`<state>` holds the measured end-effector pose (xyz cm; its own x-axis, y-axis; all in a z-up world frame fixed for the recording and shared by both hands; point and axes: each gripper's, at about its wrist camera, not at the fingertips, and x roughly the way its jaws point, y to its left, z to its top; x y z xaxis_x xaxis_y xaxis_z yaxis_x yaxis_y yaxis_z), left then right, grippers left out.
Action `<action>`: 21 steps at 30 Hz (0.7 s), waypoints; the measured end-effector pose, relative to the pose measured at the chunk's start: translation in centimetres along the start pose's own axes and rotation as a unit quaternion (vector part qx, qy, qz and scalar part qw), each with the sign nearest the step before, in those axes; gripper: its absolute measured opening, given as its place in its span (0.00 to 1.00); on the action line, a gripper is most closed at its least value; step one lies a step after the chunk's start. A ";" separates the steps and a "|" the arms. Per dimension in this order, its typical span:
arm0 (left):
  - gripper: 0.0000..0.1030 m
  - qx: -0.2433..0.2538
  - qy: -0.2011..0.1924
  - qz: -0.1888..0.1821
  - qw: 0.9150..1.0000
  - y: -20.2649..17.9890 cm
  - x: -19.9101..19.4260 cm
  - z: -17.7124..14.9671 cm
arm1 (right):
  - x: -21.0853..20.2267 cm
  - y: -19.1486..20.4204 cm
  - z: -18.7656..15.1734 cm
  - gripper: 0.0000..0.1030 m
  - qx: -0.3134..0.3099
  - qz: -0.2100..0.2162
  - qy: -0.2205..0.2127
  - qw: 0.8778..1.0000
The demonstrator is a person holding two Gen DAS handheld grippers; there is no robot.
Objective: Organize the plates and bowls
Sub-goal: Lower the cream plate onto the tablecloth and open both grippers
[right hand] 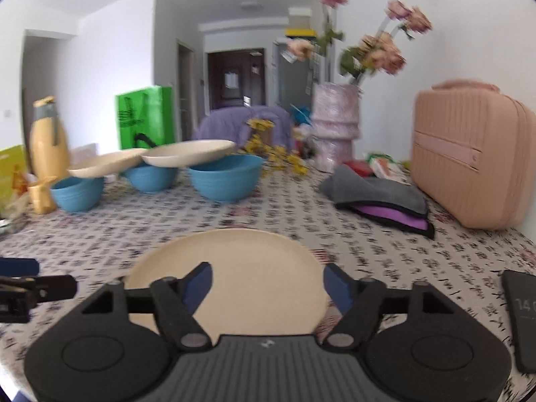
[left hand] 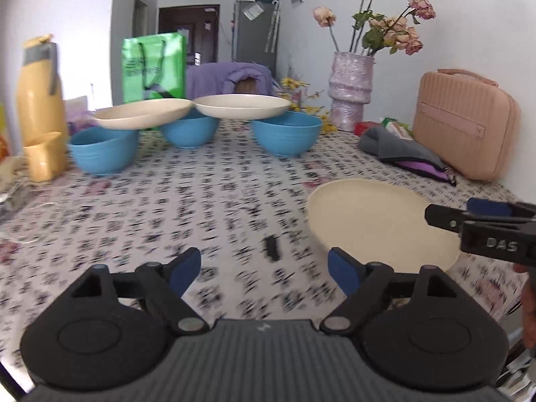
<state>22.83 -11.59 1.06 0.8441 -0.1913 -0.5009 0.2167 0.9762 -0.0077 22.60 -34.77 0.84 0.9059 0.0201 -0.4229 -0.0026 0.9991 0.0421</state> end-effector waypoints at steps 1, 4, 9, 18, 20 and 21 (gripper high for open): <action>0.91 -0.001 -0.005 0.016 1.000 0.6 -0.9 -0.6 | -0.8 0.9 -0.4 0.80 -0.004 0.014 -0.004 1.000; 0.96 -0.021 -0.015 0.053 0.998 2.4 -3.9 -2.5 | -3.1 3.7 -1.9 0.86 -0.011 0.051 -0.013 0.999; 1.00 -0.049 -0.028 0.093 0.994 5.2 -8.1 -5.1 | -6.1 7.1 -4.2 0.91 -0.008 0.095 -0.013 0.995; 1.00 -0.072 -0.048 0.118 0.989 7.8 -10.6 -5.9 | -7.6 10.3 -5.5 0.92 -0.010 0.111 -0.002 0.994; 1.00 -0.071 -0.050 0.118 0.989 8.0 -10.5 -5.8 | -7.5 10.6 -5.5 0.92 -0.016 0.109 -0.004 0.994; 1.00 -0.070 -0.051 0.118 0.989 8.1 -10.4 -5.7 | -7.5 10.6 -5.4 0.92 -0.018 0.108 -0.004 0.994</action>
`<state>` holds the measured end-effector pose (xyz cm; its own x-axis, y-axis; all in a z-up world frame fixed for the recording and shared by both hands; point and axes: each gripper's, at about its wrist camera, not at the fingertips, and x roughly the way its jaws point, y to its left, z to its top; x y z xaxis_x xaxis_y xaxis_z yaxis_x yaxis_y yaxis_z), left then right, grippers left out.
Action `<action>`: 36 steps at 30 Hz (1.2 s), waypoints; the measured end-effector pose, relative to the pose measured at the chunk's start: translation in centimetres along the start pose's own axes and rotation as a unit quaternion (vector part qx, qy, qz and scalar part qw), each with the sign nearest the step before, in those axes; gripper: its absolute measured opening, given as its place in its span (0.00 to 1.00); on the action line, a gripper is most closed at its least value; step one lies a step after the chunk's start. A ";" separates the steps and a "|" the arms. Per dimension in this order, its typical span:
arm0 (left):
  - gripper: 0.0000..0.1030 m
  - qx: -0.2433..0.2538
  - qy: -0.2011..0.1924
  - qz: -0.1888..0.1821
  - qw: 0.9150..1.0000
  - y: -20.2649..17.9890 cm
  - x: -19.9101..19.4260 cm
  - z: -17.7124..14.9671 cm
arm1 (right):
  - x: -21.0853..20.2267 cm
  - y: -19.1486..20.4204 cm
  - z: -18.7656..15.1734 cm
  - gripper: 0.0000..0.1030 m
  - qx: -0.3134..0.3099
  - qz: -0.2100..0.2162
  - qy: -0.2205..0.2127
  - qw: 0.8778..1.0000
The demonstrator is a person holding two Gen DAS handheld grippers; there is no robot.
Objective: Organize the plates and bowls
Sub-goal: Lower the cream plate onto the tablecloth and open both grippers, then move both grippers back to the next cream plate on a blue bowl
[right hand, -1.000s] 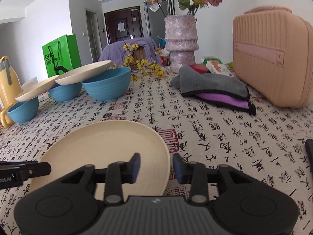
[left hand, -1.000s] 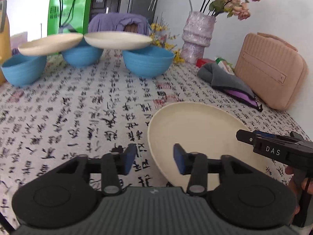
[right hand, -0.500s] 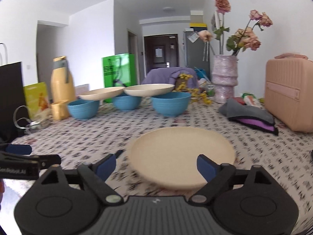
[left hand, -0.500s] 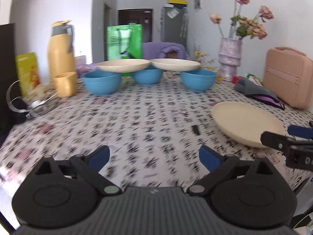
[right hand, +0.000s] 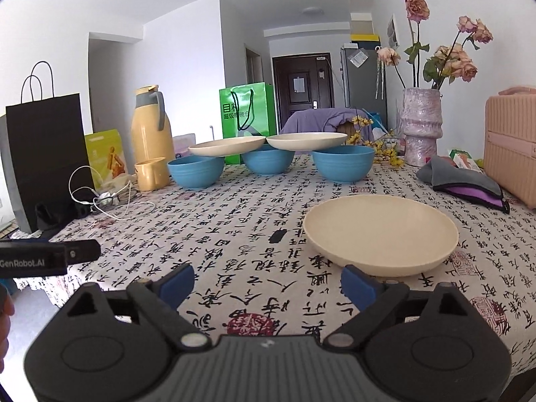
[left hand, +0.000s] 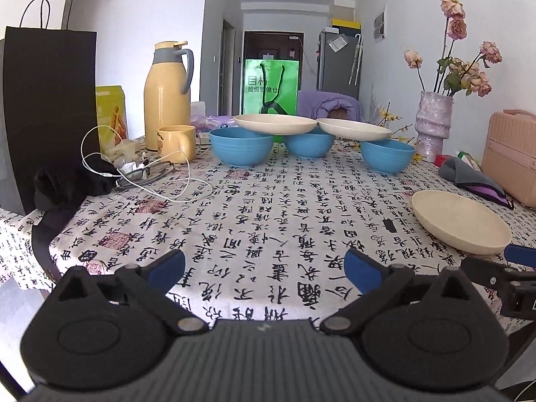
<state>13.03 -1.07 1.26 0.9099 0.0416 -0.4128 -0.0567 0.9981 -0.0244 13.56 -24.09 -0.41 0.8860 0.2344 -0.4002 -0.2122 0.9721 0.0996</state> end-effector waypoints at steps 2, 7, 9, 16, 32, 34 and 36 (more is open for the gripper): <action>1.00 0.000 0.001 0.000 1.000 0.2 0.5 0.2 | 0.3 0.0 0.3 0.92 -0.001 -0.003 -0.001 1.000; 1.00 -0.001 0.000 -0.004 1.000 0.6 2.2 1.4 | 1.8 0.2 1.3 0.92 0.004 -0.005 -0.003 1.000; 1.00 -0.002 -0.003 -0.005 1.000 0.9 3.3 2.3 | 2.9 0.3 2.0 0.92 0.003 -0.007 -0.005 1.000; 1.00 -0.006 -0.020 -0.020 1.000 2.9 7.8 6.4 | 7.2 0.5 5.2 0.92 0.022 0.009 -0.006 1.000; 0.97 0.023 -0.012 -0.073 0.997 7.0 25.8 19.5 | 24.5 1.7 16.4 0.92 0.117 0.035 -0.003 0.993; 0.94 0.026 0.004 -0.077 0.997 7.2 28.4 20.5 | 27.0 1.8 17.3 0.92 0.133 0.034 0.001 0.990; 0.89 0.026 0.018 -0.074 0.997 7.3 31.2 21.3 | 29.6 2.0 18.1 0.92 0.148 0.024 0.009 0.989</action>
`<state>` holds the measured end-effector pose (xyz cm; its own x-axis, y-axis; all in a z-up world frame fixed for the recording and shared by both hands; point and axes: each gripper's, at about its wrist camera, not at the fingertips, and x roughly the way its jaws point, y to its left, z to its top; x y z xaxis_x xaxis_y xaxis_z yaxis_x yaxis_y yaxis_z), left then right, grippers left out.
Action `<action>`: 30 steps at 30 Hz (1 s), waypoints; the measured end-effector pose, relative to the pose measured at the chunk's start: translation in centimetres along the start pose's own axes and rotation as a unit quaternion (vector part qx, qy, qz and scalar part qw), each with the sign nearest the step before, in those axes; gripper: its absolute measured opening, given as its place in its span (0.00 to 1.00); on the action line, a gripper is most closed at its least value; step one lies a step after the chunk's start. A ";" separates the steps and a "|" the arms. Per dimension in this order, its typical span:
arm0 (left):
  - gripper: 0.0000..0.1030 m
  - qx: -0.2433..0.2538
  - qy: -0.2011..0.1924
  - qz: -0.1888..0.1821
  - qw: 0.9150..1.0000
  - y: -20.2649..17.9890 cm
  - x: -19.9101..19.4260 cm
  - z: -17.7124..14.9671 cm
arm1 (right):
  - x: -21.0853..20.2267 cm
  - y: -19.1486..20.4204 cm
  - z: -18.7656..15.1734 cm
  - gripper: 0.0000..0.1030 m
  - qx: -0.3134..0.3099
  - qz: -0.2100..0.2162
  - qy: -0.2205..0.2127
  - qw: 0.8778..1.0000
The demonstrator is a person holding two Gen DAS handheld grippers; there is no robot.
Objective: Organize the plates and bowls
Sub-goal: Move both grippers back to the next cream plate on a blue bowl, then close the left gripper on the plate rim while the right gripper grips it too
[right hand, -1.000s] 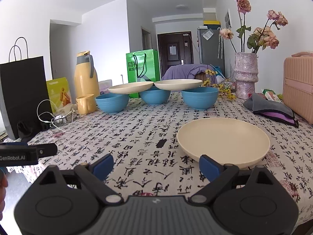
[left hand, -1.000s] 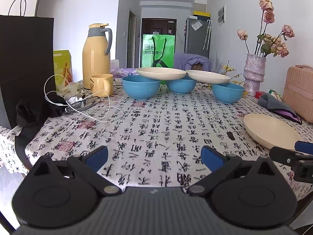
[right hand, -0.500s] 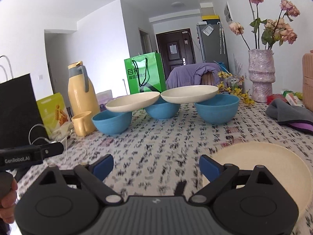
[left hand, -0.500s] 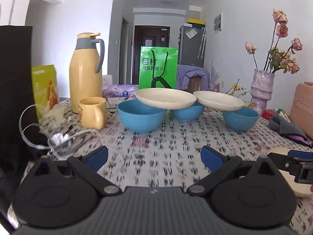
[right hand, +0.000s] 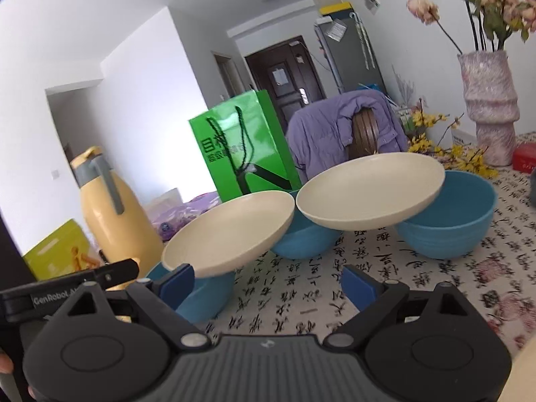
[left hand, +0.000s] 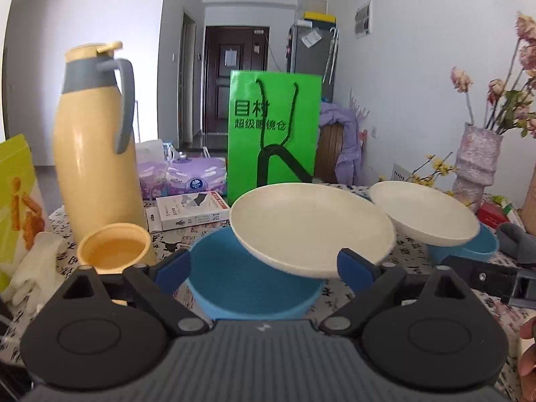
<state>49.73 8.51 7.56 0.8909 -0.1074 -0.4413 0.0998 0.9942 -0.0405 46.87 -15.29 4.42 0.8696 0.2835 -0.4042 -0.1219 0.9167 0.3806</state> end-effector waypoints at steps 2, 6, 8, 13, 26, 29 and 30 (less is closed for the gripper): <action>0.82 -0.001 0.007 0.000 1.000 0.6 2.2 0.7 | 2.1 0.1 0.4 0.91 0.022 -0.002 -0.002 1.000; 0.75 -0.019 0.026 0.000 0.999 2.2 6.3 2.2 | 6.4 0.3 1.2 0.89 0.056 0.005 0.015 0.998; 0.68 -0.028 0.036 0.005 0.999 3.0 8.2 2.8 | 8.3 0.6 1.5 0.82 0.067 -0.005 0.029 0.997; 0.50 -0.041 0.049 0.003 0.998 3.9 11.2 3.0 | 11.4 1.1 1.2 0.60 0.066 -0.023 0.031 0.997; 0.11 -0.063 0.070 -0.005 0.996 4.2 11.7 2.6 | 12.7 1.0 1.4 0.24 0.074 -0.026 0.035 0.996; 0.10 -0.069 0.064 0.005 0.996 4.2 10.5 2.5 | 12.3 1.2 1.5 0.23 0.075 -0.020 0.039 0.996; 0.10 -0.071 0.062 0.008 0.996 4.2 10.0 2.5 | 12.0 1.3 1.5 0.23 0.074 -0.016 0.038 0.996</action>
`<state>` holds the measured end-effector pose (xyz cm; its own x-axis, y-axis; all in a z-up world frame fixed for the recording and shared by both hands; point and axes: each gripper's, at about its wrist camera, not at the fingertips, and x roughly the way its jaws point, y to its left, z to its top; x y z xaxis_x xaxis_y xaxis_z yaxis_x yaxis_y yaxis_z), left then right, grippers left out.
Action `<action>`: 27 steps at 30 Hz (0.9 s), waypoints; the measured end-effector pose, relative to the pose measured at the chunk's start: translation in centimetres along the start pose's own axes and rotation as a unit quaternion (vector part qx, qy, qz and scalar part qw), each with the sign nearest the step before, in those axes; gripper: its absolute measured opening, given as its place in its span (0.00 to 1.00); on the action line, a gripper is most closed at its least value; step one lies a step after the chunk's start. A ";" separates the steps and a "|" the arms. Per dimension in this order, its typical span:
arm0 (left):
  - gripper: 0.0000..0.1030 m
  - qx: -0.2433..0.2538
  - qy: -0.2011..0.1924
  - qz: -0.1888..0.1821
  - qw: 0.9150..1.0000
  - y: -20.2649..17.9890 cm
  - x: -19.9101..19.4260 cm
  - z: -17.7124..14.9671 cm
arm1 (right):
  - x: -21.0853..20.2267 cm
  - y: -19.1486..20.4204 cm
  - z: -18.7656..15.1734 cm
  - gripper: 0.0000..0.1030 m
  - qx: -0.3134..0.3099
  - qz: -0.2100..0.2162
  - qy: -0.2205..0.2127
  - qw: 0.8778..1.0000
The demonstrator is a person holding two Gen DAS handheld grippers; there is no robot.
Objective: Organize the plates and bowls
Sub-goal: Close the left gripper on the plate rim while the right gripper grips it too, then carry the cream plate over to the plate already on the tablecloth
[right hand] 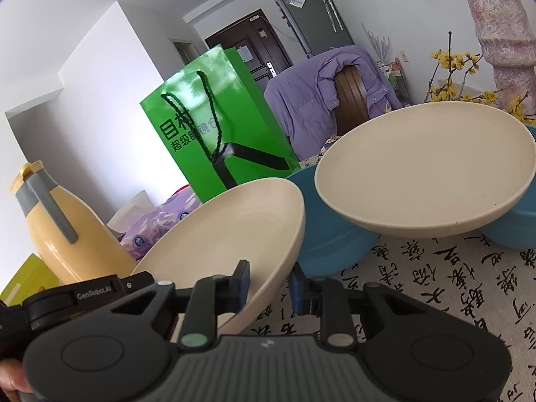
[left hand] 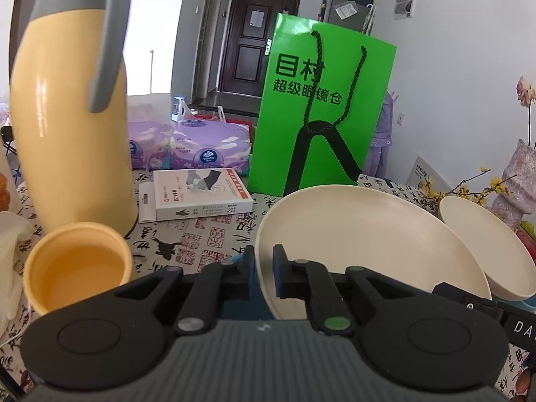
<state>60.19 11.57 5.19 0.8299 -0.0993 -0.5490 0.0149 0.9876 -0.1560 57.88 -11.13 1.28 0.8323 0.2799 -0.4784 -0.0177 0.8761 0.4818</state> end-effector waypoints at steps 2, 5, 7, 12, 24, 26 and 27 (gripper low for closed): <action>0.10 -0.006 -0.010 0.003 1.000 0.1 -1.3 -0.2 | -0.8 0.4 -0.2 0.23 -0.011 0.006 -0.005 1.000; 0.10 -0.018 -0.019 0.006 1.000 0.1 -4.0 -0.8 | -2.9 1.0 -0.4 0.23 -0.022 0.017 -0.011 1.000; 0.10 -0.020 -0.027 0.009 0.999 -0.1 -6.2 -1.4 | -4.4 1.2 -0.6 0.23 -0.024 0.025 -0.012 0.999; 0.10 -0.025 -0.045 0.022 0.998 -1.0 -12.5 -3.9 | -9.8 1.5 -2.2 0.23 -0.046 0.050 -0.018 0.997; 0.11 -0.085 -0.062 0.030 0.994 -1.5 -24.8 -16.6 | -22.5 1.2 -9.3 0.23 -0.145 0.075 -0.006 0.987; 0.11 -0.101 -0.056 0.030 0.993 -1.6 -25.9 -18.7 | -24.0 0.5 -10.6 0.23 -0.157 0.082 0.001 0.984; 0.11 -0.102 -0.053 0.031 0.993 -1.7 -26.4 -19.5 | -24.4 0.1 -11.2 0.23 -0.162 0.085 0.006 0.983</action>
<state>27.39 10.09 3.90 0.8802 -0.0159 -0.4744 -0.1414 0.9453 -0.2941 31.37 -13.48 4.81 0.7950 0.4368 -0.4209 -0.3335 0.8943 0.2982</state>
